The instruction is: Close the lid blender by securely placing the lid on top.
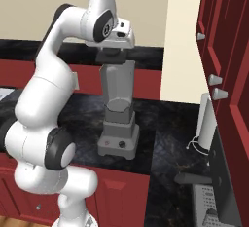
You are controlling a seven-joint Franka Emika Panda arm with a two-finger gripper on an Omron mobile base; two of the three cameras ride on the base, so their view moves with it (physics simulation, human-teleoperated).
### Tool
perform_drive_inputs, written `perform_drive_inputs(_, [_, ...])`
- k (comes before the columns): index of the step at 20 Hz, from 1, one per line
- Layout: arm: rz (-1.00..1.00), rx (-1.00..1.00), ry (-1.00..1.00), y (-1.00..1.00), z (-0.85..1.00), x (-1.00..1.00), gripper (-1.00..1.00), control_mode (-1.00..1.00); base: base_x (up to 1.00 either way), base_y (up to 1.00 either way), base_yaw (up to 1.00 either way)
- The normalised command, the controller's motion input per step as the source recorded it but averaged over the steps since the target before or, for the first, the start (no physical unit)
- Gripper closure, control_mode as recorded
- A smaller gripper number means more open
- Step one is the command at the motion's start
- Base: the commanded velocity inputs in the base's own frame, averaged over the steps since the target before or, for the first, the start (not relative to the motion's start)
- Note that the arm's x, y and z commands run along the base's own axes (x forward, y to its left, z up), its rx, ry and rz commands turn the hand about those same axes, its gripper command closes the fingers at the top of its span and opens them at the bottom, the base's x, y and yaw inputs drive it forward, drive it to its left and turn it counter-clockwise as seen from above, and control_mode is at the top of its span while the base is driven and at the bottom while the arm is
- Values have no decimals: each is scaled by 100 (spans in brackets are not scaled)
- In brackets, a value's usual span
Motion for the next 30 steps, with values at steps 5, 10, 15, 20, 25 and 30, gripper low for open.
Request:
perform_drive_inputs(5, [0,0,11,-8,-31,3,100,-100,0,0,0])
perform_drive_inputs(10, [0,-1,11,-1,-9,13,100,-100,0,0,0])
perform_drive_inputs(15, [-4,0,14,-11,0,4,100,-100,0,0,0])
perform_drive_inputs(20, [-4,0,3,-24,0,17,100,-100,0,0,0])
perform_drive_inputs(25, [-2,0,0,-19,-9,-4,100,-100,0,0,0])
perform_drive_inputs(30, [-1,0,0,12,-30,-37,100,-100,0,0,0])
